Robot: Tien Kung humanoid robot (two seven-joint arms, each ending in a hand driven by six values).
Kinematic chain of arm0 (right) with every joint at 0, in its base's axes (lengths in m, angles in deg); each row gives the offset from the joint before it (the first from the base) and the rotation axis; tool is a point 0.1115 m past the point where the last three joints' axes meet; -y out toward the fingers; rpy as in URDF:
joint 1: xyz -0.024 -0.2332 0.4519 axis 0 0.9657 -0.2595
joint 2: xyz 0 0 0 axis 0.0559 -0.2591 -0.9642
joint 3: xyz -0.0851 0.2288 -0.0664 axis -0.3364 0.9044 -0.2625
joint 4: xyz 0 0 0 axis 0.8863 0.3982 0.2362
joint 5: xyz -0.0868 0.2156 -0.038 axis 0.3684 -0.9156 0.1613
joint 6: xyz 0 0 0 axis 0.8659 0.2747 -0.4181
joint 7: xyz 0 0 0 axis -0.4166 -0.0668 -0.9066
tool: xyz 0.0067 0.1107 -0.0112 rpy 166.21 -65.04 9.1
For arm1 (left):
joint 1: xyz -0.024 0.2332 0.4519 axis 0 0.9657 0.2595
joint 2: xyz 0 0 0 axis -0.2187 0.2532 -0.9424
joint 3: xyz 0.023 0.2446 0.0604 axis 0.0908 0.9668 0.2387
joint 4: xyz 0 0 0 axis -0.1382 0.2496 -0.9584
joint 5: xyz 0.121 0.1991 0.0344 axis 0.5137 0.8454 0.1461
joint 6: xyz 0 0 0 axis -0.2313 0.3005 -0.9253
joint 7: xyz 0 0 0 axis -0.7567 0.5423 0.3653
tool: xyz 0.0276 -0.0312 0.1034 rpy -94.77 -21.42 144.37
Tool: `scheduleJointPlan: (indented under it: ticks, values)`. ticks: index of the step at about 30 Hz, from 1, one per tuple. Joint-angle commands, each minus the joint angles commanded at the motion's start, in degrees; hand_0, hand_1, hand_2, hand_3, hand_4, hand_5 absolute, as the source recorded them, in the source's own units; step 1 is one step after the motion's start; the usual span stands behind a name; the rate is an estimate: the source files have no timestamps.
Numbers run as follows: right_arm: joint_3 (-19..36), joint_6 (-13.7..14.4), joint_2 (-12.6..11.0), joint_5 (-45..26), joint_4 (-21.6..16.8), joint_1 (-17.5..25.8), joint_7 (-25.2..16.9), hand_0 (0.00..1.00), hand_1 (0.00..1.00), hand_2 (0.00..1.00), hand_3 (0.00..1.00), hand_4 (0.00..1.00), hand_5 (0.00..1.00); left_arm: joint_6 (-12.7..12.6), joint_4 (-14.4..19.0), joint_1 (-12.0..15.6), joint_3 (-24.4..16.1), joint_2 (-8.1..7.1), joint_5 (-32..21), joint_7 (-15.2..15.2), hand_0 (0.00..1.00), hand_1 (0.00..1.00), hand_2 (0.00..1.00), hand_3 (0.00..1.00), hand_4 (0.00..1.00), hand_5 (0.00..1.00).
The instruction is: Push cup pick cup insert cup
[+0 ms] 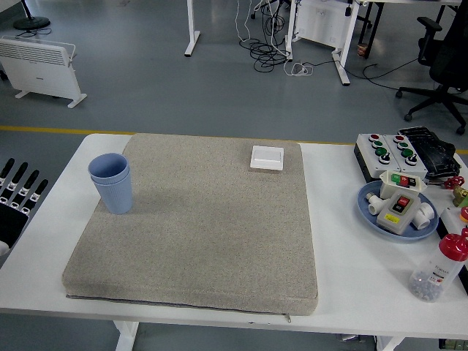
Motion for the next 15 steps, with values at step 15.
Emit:
scheduleJointPlan:
  ticks: [15]
  values:
    - [-0.4,-0.1,-0.4,-0.3,0.0,-0.2,-0.1,0.724,0.648,0.644,0.575,0.120,0.463,2.4,-7.3,-0.5,5.6,3.36,0.6,-9.9,0.791,0.808,0.833,0.723,0.621,0.998]
